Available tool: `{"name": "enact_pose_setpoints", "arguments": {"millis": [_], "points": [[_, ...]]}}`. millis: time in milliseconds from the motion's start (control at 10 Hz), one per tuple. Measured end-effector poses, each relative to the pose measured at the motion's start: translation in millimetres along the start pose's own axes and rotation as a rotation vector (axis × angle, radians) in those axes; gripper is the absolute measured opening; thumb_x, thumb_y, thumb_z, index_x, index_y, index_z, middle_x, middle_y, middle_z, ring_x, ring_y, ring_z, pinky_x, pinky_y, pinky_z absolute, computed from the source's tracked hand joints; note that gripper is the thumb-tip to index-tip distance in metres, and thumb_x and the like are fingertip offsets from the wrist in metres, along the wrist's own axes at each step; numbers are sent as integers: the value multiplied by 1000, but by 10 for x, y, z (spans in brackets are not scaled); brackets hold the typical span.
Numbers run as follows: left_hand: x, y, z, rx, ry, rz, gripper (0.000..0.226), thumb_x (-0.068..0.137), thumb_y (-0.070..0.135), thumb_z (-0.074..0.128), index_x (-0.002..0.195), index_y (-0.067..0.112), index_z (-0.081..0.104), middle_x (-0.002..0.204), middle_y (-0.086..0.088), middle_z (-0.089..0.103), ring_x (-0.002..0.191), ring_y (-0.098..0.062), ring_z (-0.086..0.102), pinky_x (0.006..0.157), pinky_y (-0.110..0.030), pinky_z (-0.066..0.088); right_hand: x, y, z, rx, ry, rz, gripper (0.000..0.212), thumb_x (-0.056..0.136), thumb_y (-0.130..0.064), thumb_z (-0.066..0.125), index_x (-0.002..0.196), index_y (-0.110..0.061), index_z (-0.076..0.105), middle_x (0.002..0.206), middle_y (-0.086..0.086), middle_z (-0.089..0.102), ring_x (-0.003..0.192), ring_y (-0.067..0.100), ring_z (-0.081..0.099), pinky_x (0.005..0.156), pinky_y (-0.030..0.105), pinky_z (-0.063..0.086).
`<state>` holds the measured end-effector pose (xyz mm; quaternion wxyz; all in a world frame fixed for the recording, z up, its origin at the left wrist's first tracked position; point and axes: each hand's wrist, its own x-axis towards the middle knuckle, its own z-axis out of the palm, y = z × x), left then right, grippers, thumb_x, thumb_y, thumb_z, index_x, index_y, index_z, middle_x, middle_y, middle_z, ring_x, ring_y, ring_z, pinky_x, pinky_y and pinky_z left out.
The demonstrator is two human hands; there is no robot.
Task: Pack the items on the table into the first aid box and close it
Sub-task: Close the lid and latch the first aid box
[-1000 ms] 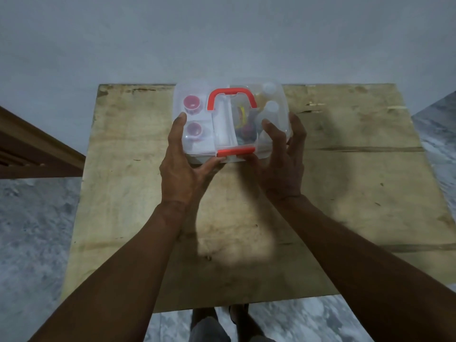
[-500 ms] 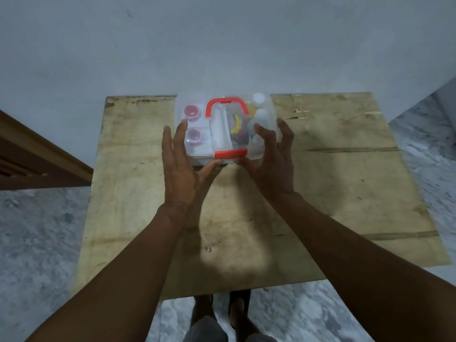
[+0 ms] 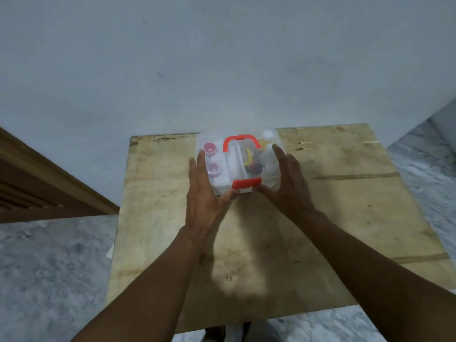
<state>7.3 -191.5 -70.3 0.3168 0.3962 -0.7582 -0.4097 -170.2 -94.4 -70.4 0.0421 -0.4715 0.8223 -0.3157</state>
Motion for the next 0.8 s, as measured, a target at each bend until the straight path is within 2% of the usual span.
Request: {"name": "enact_pose_setpoints", "arguments": {"millis": [100,200,300,400,500,600,700,800], "points": [[8,-34,-27,58,32,-31,106,73,55,80,155,24,21,161,2,29,148,-20,29,111,-28,29,-20,2,22,-120,17,-51,99,75,-57,74,151,-26,19,148,19,39,127,37,49,88,51,56],[37,-62,-52,66,65,-15,103,72,53,82,153,22,27,154,0,41,138,-20,45,101,-14,33,-30,-28,18,-153,79,-99,94,74,-54,76,147,-20,27,142,19,48,119,35,56,80,48,57],[139,-83,-27,104,59,-42,105,71,55,82,154,22,27,152,1,44,131,-13,49,94,-2,30,37,-30,36,-137,126,-85,91,73,-52,78,145,-17,35,137,19,52,118,35,57,77,44,58],[150,-113,-3,60,49,-47,103,73,54,82,154,24,25,154,4,40,132,-3,43,94,7,25,35,-27,52,-110,102,-71,90,73,-52,78,146,-19,36,137,19,52,118,33,55,80,43,57],[135,-102,-6,-9,32,-45,102,75,52,81,155,25,23,156,12,35,138,-3,39,98,5,26,49,18,24,-2,72,-16,92,70,-53,78,146,-21,38,137,17,49,120,30,52,85,42,55],[125,-1,-35,-61,29,-81,111,71,49,82,155,30,13,153,15,38,132,3,42,97,1,32,90,30,-81,234,43,45,98,68,-62,77,148,-31,30,144,1,46,126,17,52,93,41,56],[133,83,-63,-95,29,-123,105,69,38,89,147,39,19,126,39,46,108,25,50,82,4,39,153,-22,-179,355,-31,66,105,65,-50,85,147,-46,19,135,-19,51,114,5,58,89,29,55],[169,88,-62,-57,65,-130,85,65,40,91,131,39,39,110,41,58,100,17,59,77,-2,46,191,-31,-182,325,-67,93,115,63,-39,90,152,-31,18,138,-3,53,119,19,58,91,38,55]]}}
